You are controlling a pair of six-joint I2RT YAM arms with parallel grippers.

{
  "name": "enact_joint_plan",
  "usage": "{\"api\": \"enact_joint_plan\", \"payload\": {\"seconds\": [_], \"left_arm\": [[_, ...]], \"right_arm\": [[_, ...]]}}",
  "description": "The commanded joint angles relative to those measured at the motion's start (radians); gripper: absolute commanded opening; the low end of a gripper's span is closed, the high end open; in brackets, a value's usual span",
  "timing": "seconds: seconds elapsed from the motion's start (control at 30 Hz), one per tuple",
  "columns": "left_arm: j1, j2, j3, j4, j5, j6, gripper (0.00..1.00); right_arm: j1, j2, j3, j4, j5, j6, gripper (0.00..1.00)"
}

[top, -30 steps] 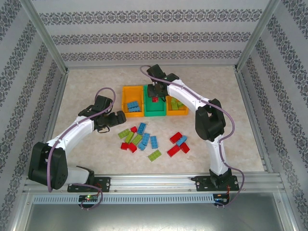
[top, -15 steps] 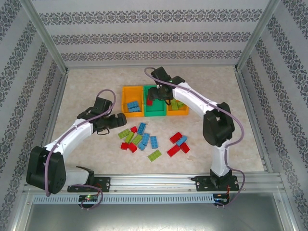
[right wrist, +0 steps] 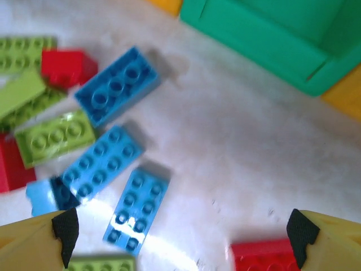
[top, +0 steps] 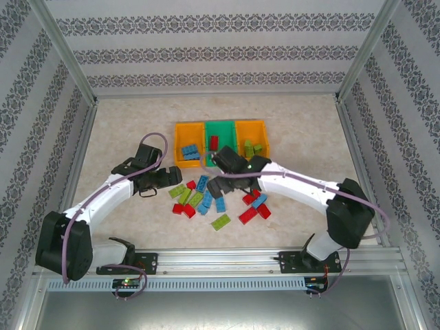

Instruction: Sort the legos into containers by color

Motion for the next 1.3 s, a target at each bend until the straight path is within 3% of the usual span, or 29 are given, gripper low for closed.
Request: {"api": "enact_joint_plan", "payload": {"seconds": [0.0, 0.27, 0.5, 0.7, 0.93, 1.07, 1.27], "left_arm": [[-0.009, 0.01, 0.04, 0.03, -0.029, -0.021, 0.99], [-0.008, -0.003, 0.045, 0.016, -0.054, -0.018, 0.99], [-0.008, -0.003, 0.034, 0.026, -0.051, -0.027, 0.99], [-0.009, -0.017, 0.029, 0.023, -0.053, -0.03, 0.99], [-0.009, -0.027, 0.011, 0.027, -0.054, -0.036, 0.99], [-0.008, -0.028, 0.01, 0.026, -0.05, -0.038, 0.99], [-0.008, -0.019, 0.025, 0.021, -0.046, -0.026, 0.99]], "right_arm": [[0.091, -0.032, -0.095, 0.078, 0.062, 0.038, 0.98], [0.252, -0.002, -0.179, 0.103, 0.116, 0.143, 0.98], [0.292, 0.07, -0.198, 0.13, 0.024, 0.183, 0.98], [0.301, 0.158, -0.162, 0.083, 0.047, 0.219, 0.95], [0.3, 0.24, -0.124, 0.044, 0.051, 0.254, 0.87], [0.3, 0.254, -0.113, 0.021, 0.043, 0.248, 0.73], [0.295, 0.205, -0.167, -0.027, 0.044, 0.263, 0.7]]}}
